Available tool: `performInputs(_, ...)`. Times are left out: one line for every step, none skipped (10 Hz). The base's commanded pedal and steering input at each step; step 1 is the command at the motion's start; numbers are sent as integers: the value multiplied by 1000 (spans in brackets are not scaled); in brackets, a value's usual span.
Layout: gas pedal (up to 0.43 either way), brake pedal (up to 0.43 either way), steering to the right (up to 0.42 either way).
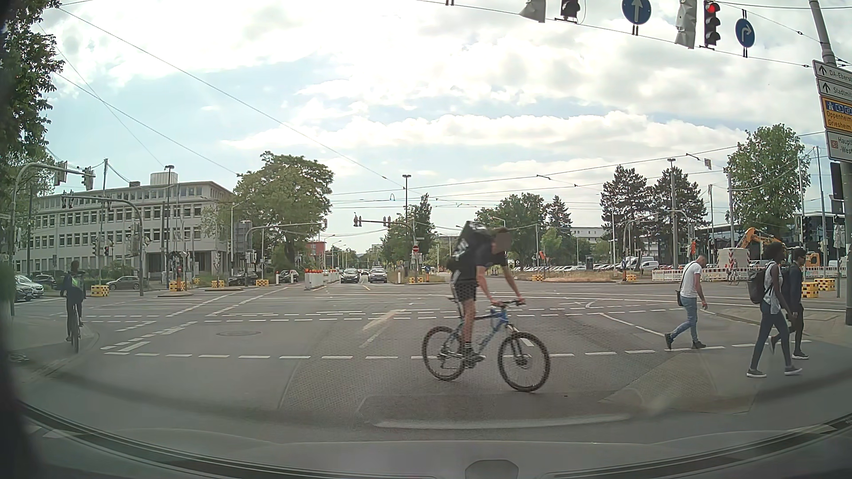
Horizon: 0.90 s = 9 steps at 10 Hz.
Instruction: Follow the waypoints while adhering to traffic rules and regulations
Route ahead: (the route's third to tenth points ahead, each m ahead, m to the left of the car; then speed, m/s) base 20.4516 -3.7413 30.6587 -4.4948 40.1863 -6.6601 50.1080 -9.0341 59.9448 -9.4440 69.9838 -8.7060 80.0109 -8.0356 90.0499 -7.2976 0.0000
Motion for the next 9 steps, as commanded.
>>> performInputs(0, 268, 19)
performInputs(0, 268, 19)
performInputs(0, 268, 19)
performInputs(0, 268, 19)
performInputs(0, 262, 19)
performInputs(0, 268, 19)
performInputs(0, 268, 19)
performInputs(0, 268, 19)
performInputs(0, 268, 19)
